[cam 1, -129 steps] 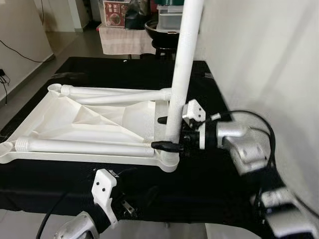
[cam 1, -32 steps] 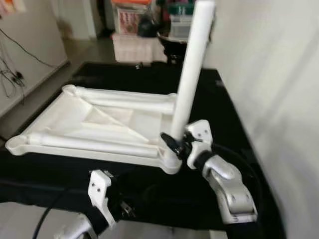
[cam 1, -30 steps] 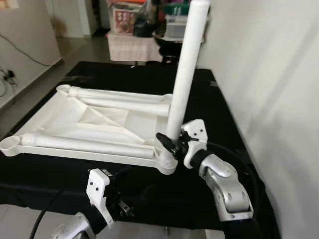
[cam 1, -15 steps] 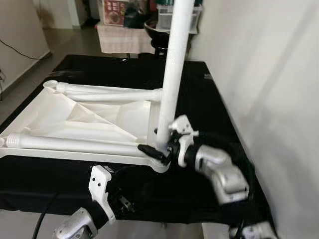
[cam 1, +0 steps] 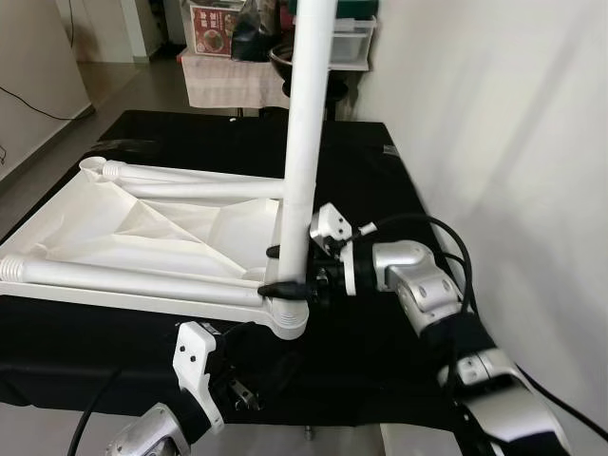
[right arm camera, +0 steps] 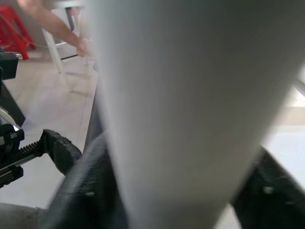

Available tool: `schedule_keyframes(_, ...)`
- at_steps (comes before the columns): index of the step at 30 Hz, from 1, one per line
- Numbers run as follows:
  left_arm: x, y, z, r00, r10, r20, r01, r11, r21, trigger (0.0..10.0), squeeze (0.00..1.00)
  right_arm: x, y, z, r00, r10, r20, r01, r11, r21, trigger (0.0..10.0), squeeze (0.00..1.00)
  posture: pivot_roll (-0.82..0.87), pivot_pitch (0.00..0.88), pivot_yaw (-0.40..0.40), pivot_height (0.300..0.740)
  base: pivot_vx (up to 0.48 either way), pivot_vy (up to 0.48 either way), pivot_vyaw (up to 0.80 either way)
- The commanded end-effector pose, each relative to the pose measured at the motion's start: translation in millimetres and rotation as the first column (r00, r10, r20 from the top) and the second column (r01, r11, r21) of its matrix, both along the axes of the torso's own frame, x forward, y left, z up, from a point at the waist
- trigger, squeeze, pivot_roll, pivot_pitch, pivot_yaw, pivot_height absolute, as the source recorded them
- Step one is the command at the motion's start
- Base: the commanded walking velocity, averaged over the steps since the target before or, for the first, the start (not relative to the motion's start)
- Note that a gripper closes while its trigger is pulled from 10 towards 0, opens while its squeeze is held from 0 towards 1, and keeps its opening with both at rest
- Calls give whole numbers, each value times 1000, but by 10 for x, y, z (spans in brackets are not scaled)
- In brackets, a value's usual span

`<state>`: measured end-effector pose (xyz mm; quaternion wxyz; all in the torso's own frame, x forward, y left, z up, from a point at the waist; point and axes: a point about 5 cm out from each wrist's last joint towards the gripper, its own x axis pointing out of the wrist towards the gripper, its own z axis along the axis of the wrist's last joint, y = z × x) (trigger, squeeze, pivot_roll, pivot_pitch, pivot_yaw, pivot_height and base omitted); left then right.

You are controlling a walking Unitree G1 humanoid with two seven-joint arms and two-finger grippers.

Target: Building children table

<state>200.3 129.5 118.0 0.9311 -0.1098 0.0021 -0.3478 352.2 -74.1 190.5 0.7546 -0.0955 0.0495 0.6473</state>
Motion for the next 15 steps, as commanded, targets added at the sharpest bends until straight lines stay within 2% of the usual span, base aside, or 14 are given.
schedule_keyframes(1, -24, -16, -8, 1000, 5, 2, -5, 1000, 10, 10000, 0, 6, 55, 22, 999, 34, 14, -34, 999, -13, 0, 0, -54, 6, -118, 740, 0, 0, 0)
schedule_keyframes(6, -47, -20, 0, 1000, 6, 0, -6, 1000, 7, 10000, 0, 71, -60, -41, 1000, -2, 10, 2, 998, -55, 0, 0, -57, 15, -116, 740, 0, 0, 0)
schedule_keyframes(8, -53, -20, 2, 1000, 4, -1, -4, 1000, 7, 10000, 0, 92, -149, -115, 995, -94, 20, 96, 992, -81, 0, 0, -61, 18, -116, 740, 0, 0, 0)
schedule_keyframes(10, -61, -17, 7, 1000, 4, 0, -4, 1000, 6, 10000, 0, 128, -251, -209, 970, -242, 21, 243, 965, -99, 0, 0, -66, 26, -118, 740, 0, 0, 0)
schedule_keyframes(11, -61, -17, 7, 1000, 4, 0, -4, 1000, 6, 10000, 0, 128, -251, -209, 970, -242, 21, 243, 965, -99, 0, 0, -66, 26, -118, 740, 0, 0, 0)
schedule_keyframes(12, -65, -7, 11, 1000, 4, 0, -4, 1000, 6, 10000, 0, 148, -301, -275, 939, -342, 15, 342, 933, -112, 0, 0, -76, 34, -116, 740, 0, 0, 0)
schedule_keyframes(13, -65, -7, 11, 1000, 4, 0, -4, 1000, 6, 10000, 0, 148, -301, -275, 939, -342, 15, 342, 933, -112, 0, 0, -76, 34, -116, 740, 0, 0, 0)
schedule_keyframes(14, -69, 2, 14, 1000, 5, 0, -5, 1000, 5, 10000, 0, 199, -389, -369, 866, -500, 11, 497, 858, -131, 0, 0, -80, 34, -112, 740, 0, 0, 0)
schedule_keyframes(15, -71, 28, 17, 1000, 1, -4, -1, 1000, 7, 10000, 0, 80, -770, -643, 523, -852, -8, 844, 520, -134, 0, 0, -87, 43, -95, 740, 0, 0, 0)
